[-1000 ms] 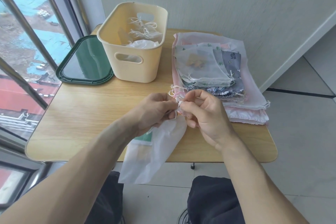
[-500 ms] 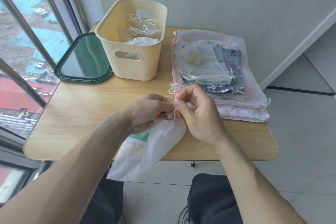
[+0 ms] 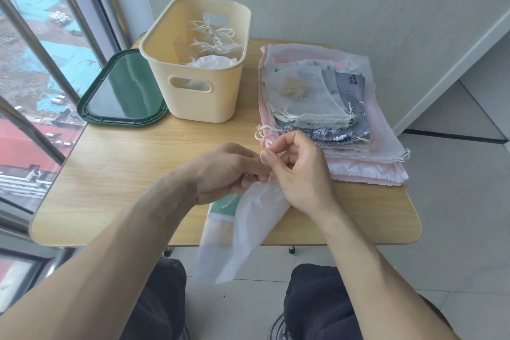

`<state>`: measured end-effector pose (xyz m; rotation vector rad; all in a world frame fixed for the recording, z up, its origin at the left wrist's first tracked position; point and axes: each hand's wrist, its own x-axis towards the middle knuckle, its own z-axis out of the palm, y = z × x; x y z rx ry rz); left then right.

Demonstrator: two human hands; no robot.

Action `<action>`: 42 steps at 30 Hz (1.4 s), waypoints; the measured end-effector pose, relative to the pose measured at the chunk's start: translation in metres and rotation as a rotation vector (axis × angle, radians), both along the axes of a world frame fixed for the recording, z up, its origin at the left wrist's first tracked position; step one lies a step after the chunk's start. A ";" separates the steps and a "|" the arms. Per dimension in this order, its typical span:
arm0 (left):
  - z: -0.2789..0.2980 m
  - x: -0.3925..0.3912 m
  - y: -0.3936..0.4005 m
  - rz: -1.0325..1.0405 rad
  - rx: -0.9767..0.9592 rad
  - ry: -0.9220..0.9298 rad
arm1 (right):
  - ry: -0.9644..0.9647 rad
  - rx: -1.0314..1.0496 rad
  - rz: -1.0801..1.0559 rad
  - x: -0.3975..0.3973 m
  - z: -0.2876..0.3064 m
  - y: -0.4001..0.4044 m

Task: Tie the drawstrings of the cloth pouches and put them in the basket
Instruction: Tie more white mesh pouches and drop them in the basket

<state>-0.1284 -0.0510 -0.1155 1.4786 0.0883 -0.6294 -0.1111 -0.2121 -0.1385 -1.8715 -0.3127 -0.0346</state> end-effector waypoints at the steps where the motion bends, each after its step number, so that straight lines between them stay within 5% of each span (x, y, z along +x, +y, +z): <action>1: 0.000 0.000 0.000 -0.003 0.001 -0.008 | -0.005 0.022 -0.008 0.000 0.001 0.001; 7: -0.003 0.000 -0.001 0.157 0.010 -0.069 | 0.159 0.208 0.039 0.002 0.006 0.001; 12: -0.009 -0.004 -0.007 0.326 -0.068 -0.189 | 0.090 -0.028 0.144 0.001 0.008 -0.006; 18: -0.014 -0.005 -0.003 0.230 0.148 -0.434 | 0.012 -0.159 0.165 0.005 0.010 -0.016; 22: -0.014 -0.005 -0.004 0.217 0.113 -0.444 | -0.064 -0.263 0.195 0.007 0.008 -0.022; 27: -0.011 -0.005 -0.007 0.267 0.054 -0.453 | -0.141 -0.203 0.167 0.005 0.009 -0.016; 31: -0.012 -0.003 -0.005 0.292 0.180 -0.569 | -0.221 -0.132 0.128 -0.001 0.012 -0.010; 42: -0.011 -0.005 -0.009 0.403 0.182 -0.683 | -0.129 -0.166 -0.034 -0.004 0.015 -0.006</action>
